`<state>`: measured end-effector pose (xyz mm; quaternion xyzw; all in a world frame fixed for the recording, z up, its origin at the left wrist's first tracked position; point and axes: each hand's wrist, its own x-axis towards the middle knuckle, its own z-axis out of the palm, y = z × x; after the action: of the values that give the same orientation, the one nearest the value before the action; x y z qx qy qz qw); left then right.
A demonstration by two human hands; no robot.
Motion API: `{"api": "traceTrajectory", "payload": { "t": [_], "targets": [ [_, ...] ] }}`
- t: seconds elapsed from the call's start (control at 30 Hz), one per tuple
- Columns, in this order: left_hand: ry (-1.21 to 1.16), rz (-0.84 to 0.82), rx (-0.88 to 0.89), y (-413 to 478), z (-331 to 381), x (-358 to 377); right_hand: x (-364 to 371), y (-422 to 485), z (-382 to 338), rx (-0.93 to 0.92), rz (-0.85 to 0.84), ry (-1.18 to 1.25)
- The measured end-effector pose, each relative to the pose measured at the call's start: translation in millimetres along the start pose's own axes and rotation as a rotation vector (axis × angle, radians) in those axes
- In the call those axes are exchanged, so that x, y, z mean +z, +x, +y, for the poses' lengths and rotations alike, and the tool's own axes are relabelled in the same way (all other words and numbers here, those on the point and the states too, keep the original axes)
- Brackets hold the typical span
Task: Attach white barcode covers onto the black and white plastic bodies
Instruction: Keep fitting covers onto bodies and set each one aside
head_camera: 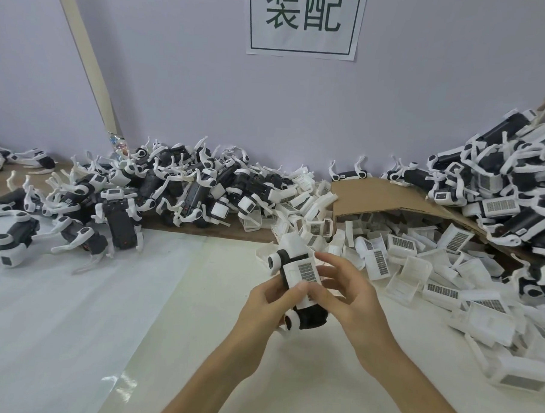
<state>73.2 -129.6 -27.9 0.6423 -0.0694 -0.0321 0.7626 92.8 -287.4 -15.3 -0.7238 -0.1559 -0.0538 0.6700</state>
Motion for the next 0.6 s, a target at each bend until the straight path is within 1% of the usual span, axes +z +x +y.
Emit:
{"api": "traceTrajectory", "payload": {
  "t": [0.1, 0.17, 0.23, 0.3, 0.4, 0.6],
  "targets": [
    [-0.010, 0.004, 0.011, 0.1, 1.5, 0.4, 10.0, -5.0, 4.6, -0.006, 0.029, -0.080],
    [-0.043, 0.021, 0.031, -0.7, 4.1, -0.2, 16.0, -7.9, 6.6, -0.016, 0.013, -0.121],
    [-0.045, 0.030, 0.055, -1.0, 5.1, -0.5, 17.5, -7.8, 6.0, 0.019, -0.054, -0.063],
    [-0.029, 0.030, 0.075, -1.1, 4.8, 1.0, 15.8, -7.5, 4.1, 0.006, -0.119, -0.056],
    [-0.037, 0.027, 0.074, -1.6, 4.5, 1.7, 14.9, -9.3, 3.0, -0.048, -0.106, -0.124],
    [-0.064, -0.013, 0.045, -0.7, 4.7, -2.8, 17.2, -11.2, 6.2, -0.006, -0.157, -0.098]
  ]
}}
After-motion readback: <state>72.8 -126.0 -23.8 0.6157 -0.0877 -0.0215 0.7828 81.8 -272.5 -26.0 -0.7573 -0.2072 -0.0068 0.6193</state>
